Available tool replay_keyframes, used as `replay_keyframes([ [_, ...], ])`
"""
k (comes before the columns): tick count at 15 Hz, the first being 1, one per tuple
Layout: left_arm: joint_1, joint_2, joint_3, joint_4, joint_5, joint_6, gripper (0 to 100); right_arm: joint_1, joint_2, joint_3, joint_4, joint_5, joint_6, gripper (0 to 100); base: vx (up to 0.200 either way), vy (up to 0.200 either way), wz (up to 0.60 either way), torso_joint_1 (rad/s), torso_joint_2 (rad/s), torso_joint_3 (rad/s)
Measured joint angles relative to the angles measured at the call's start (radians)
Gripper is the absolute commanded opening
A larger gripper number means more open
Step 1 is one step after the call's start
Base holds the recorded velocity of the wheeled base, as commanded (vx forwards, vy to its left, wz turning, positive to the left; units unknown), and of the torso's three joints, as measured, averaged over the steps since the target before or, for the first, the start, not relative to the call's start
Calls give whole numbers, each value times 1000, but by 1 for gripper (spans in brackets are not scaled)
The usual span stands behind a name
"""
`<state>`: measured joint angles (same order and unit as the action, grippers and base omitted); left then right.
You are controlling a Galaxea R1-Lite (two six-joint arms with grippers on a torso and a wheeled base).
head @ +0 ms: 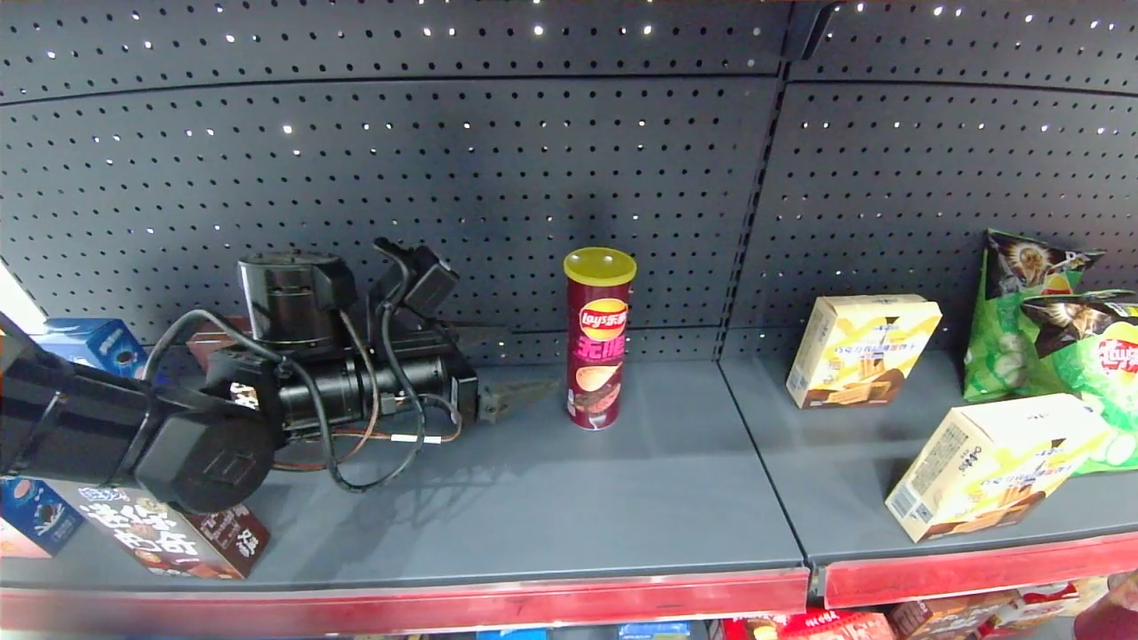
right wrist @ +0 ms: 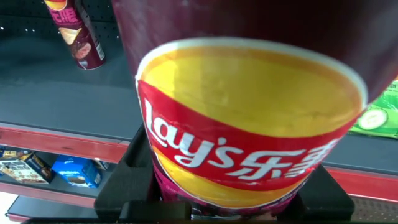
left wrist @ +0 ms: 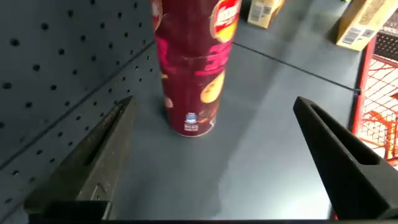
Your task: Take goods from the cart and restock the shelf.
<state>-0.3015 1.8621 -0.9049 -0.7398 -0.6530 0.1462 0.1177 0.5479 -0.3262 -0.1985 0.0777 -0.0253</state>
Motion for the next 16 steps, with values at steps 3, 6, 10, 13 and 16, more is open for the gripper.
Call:
replay_keyframes([
  [3,2,63,-50,-36,-36,-7,100,0,0,4,1,1,0,0,0,0,0,0,0,0],
  [6,1,123,-108,-107,-78,-53,100,0,0,4,1,3,0,0,0,0,0,0,0,0],
  [10,1,193,-168,-179,-109,-99,100,1,0,3,1,4,0,0,0,0,0,0,0,0],
  [13,3,221,-202,-176,-168,-108,100,0,0,3,2,3,0,0,0,0,0,0,0,0],
  [16,3,249,-255,-169,-179,-119,100,0,1,4,2,3,0,0,0,0,0,0,0,0],
])
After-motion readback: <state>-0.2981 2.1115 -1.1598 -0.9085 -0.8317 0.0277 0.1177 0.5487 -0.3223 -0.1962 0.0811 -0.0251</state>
